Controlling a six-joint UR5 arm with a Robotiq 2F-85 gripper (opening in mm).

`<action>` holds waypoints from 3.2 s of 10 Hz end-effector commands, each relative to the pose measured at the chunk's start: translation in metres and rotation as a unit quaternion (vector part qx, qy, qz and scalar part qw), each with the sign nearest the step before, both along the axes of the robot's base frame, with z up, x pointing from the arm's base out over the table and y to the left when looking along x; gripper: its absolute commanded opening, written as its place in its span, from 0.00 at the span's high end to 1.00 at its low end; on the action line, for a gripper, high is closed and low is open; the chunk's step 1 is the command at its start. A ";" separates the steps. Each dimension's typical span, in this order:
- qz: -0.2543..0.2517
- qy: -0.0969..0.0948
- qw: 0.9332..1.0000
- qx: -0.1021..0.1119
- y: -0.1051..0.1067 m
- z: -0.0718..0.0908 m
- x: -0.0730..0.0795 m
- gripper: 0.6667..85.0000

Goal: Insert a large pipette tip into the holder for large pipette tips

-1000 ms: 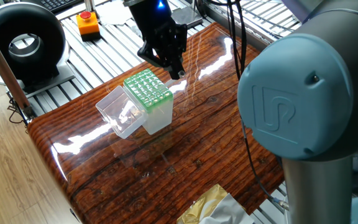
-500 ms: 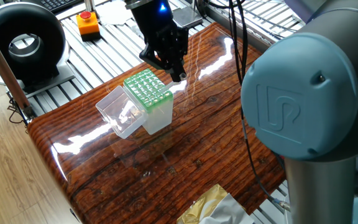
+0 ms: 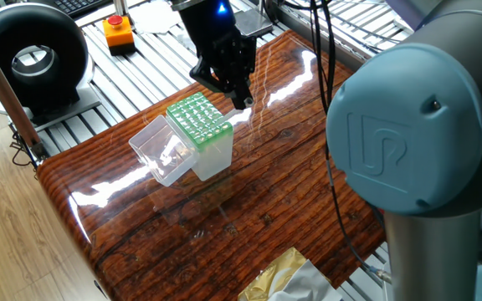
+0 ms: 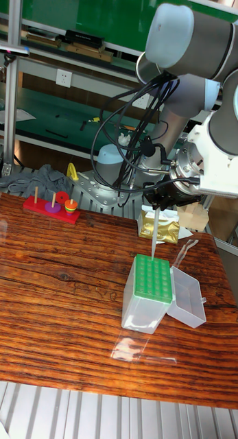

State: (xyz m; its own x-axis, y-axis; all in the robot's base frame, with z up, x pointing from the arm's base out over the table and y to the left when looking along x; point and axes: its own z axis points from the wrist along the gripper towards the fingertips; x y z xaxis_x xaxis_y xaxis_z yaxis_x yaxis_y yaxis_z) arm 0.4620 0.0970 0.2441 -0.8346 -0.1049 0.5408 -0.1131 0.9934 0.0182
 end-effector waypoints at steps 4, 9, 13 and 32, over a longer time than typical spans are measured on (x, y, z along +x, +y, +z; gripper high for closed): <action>-0.007 -0.016 1.000 -0.019 -0.007 0.015 0.001 1.00; -0.012 -0.013 1.000 -0.017 -0.005 0.011 -0.001 1.00; -0.017 -0.019 1.000 -0.017 0.002 0.000 0.001 1.00; -0.029 -0.018 0.999 0.012 0.005 -0.004 -0.012 1.00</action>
State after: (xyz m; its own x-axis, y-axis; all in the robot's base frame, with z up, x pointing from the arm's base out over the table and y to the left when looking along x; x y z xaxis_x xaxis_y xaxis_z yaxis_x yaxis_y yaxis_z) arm 0.4519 0.1006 0.2392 -0.8575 -0.0573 0.5114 -0.0550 0.9983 0.0196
